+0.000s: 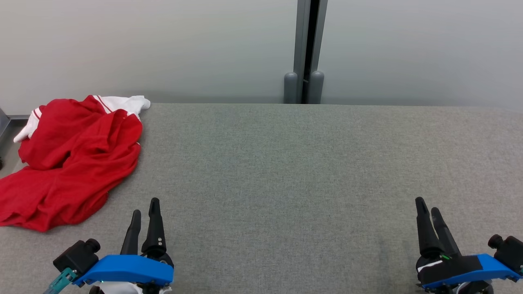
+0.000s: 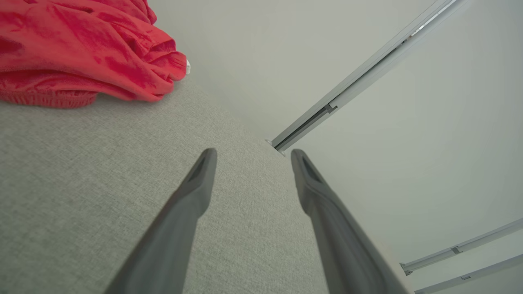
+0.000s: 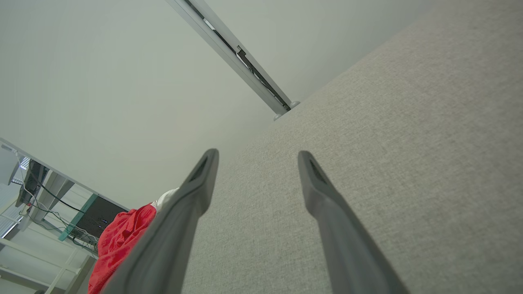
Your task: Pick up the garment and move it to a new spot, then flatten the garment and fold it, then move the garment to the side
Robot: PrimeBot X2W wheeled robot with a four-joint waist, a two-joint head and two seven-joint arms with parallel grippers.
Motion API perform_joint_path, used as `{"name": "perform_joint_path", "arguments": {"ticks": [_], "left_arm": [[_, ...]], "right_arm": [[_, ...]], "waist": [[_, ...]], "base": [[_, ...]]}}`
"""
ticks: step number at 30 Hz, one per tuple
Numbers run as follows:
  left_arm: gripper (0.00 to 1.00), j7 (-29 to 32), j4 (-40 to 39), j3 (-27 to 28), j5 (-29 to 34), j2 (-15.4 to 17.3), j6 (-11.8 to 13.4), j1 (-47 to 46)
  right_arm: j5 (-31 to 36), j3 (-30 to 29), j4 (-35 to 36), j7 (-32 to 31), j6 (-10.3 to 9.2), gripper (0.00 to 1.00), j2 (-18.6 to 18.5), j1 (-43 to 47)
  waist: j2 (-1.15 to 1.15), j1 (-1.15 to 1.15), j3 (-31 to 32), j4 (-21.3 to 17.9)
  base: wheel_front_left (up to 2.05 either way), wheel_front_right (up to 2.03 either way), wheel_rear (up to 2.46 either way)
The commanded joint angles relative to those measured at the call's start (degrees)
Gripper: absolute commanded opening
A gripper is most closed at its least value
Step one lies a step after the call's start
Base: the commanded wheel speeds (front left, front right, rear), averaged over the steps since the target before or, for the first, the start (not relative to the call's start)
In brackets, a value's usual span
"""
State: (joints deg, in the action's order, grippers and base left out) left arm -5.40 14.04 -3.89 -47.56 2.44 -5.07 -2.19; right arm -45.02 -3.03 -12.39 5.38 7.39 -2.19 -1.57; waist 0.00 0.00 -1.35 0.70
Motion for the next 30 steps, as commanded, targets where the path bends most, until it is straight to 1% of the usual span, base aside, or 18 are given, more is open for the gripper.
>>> {"name": "perform_joint_path", "arguments": {"ticks": [1, 14, 30], "left_arm": [[1.0, -0.4, -0.5, -0.1, 1.3, 0.4, 0.0, -0.5], [1.0, -2.6, 1.4, -2.0, 9.5, 0.4, 0.0, -0.3], [1.0, -5.0, 4.2, -3.5, 17.1, 0.5, 0.2, -0.1]], "right_arm": [[1.3, 0.1, 0.4, 0.5, 0.08, 1.0, -0.5, 0.0], [10.3, 0.7, -0.2, 2.6, 0.1, 1.0, -0.6, 0.6], [20.5, 1.1, -2.7, 4.9, 0.11, 1.0, -0.7, 1.3]], "waist": [[0.0, 0.0, 0.0, 0.0], [0.0, 0.0, 0.3, 0.1], [0.0, 0.0, 0.5, 0.4]], "base": [[0.0, 0.0, 0.0], [0.0, 0.0, 0.0], [0.0, 0.0, 0.0]]}}
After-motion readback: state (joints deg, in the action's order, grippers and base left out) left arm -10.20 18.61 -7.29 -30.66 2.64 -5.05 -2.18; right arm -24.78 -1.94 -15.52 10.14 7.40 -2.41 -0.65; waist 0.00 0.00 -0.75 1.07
